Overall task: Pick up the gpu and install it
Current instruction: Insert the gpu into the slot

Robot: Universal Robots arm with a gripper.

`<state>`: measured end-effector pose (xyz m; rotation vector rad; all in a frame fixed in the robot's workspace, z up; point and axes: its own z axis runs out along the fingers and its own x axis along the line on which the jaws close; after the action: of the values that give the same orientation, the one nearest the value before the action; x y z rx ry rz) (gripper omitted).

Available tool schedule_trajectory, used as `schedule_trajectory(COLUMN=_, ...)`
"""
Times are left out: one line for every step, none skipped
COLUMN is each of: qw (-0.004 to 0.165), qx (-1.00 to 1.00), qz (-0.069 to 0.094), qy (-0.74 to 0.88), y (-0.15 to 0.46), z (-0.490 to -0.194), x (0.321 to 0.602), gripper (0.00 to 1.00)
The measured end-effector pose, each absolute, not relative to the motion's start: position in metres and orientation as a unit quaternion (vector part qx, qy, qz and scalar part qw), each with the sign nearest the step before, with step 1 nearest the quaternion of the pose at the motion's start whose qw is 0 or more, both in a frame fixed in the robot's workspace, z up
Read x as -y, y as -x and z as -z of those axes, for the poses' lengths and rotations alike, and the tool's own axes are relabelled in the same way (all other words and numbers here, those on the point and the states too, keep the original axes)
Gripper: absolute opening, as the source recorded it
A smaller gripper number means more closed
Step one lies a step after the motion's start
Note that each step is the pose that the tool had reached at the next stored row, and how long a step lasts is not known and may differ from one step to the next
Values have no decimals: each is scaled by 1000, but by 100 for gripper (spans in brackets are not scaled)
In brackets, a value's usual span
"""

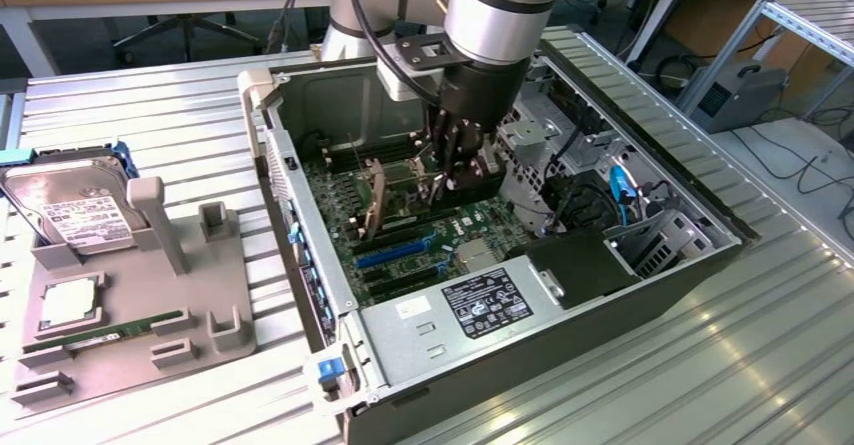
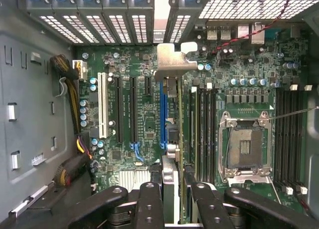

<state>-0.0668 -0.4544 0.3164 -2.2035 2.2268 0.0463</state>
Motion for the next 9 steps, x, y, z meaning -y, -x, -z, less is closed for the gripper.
schedule_trajectory(qw=4, qx=-711, qz=-15, qy=703, y=67, z=-316, x=455, gripper=27)
schedule_trajectory(qw=4, qx=-711, qz=-15, qy=703, y=68, z=-316, x=455, gripper=27)
schedule_trajectory(qw=4, qx=-711, qz=-15, qy=703, y=68, z=-316, x=455, gripper=27)
schedule_trajectory(qw=4, qx=-711, qz=-15, qy=703, y=68, z=-316, x=455, gripper=27)
schedule_trajectory(qw=4, qx=-711, qz=-15, qy=703, y=68, z=-316, x=455, gripper=27)
schedule_trajectory(qw=4, qx=-711, qz=-15, qy=703, y=68, z=-315, x=455, gripper=27)
schedule_trajectory(qw=4, qx=-711, qz=-15, qy=703, y=69, z=-315, x=455, gripper=27)
schedule_trajectory(qw=4, qx=-711, qz=-15, qy=703, y=69, z=-315, x=455, gripper=27)
schedule_trajectory(qw=4, qx=-711, qz=-15, qy=703, y=69, z=-315, x=455, gripper=27)
